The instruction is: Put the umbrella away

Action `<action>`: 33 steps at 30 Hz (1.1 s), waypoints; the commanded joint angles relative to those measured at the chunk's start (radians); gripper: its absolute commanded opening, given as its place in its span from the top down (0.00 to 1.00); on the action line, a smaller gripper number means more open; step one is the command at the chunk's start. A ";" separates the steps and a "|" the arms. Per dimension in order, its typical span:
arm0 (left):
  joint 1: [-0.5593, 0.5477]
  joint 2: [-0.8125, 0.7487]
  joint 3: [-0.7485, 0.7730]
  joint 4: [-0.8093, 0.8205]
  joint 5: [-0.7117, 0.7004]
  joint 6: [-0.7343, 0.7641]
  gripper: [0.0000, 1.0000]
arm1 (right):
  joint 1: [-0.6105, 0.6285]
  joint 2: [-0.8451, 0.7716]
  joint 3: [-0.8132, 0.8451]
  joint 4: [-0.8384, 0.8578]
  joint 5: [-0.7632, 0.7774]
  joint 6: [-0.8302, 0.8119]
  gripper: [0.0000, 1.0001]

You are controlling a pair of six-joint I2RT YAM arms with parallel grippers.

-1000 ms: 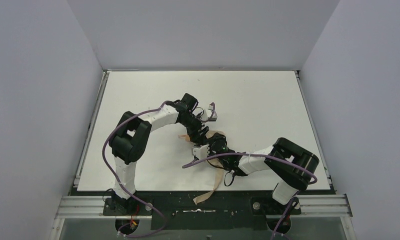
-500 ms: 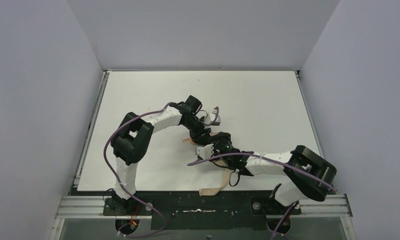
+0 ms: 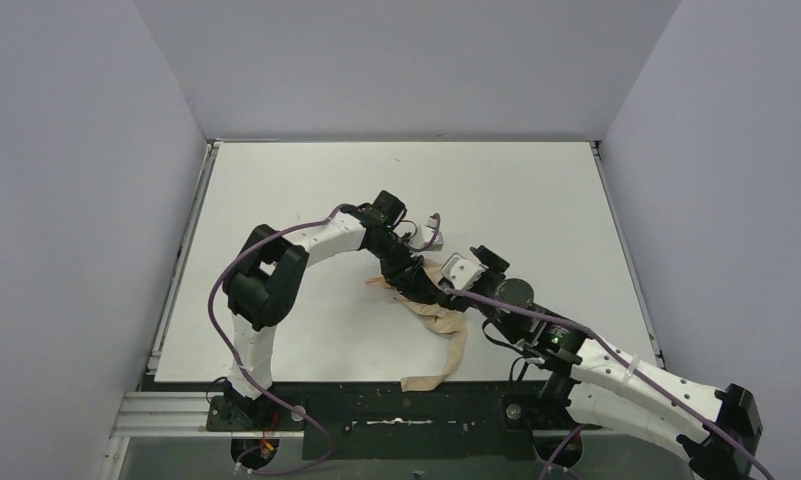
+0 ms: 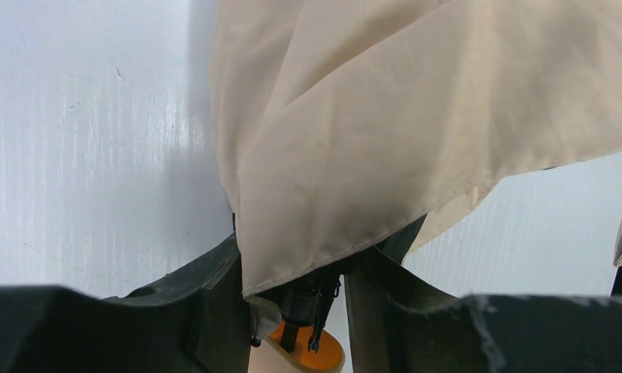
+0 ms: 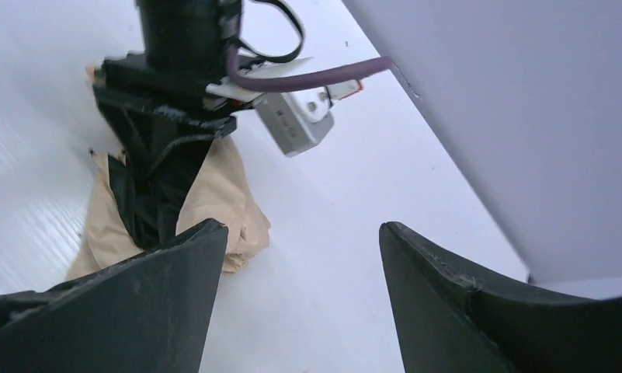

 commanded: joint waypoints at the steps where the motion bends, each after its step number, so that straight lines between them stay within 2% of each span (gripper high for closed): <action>1: -0.007 0.005 0.014 -0.037 -0.057 0.014 0.91 | -0.013 -0.042 0.035 0.000 0.185 0.402 0.29; 5: -0.009 0.003 0.011 -0.034 -0.065 0.014 0.92 | -0.044 0.038 0.125 -0.162 0.315 0.677 0.40; 7: -0.010 -0.002 0.009 -0.030 -0.067 0.013 0.92 | -0.066 0.096 0.197 -0.287 0.326 0.840 0.42; 9: -0.010 -0.004 0.008 -0.028 -0.069 0.011 0.92 | -0.074 0.131 0.222 -0.350 0.331 1.044 0.38; 12: -0.011 -0.006 0.008 -0.026 -0.072 0.009 0.92 | -0.079 0.140 0.191 -0.317 0.284 1.251 0.30; 15: -0.011 -0.006 0.008 -0.026 -0.074 0.010 0.92 | -0.088 0.163 0.151 -0.263 0.240 1.399 0.31; 20: -0.014 -0.004 0.009 -0.024 -0.080 0.011 0.92 | -0.124 0.237 0.125 -0.224 0.221 1.481 0.38; 24: -0.016 -0.001 0.009 -0.026 -0.083 0.012 0.92 | -0.177 0.286 0.101 -0.154 0.115 1.492 0.38; 33: -0.017 0.002 0.012 -0.028 -0.086 0.010 0.92 | -0.155 0.254 0.036 -0.062 0.020 1.535 0.38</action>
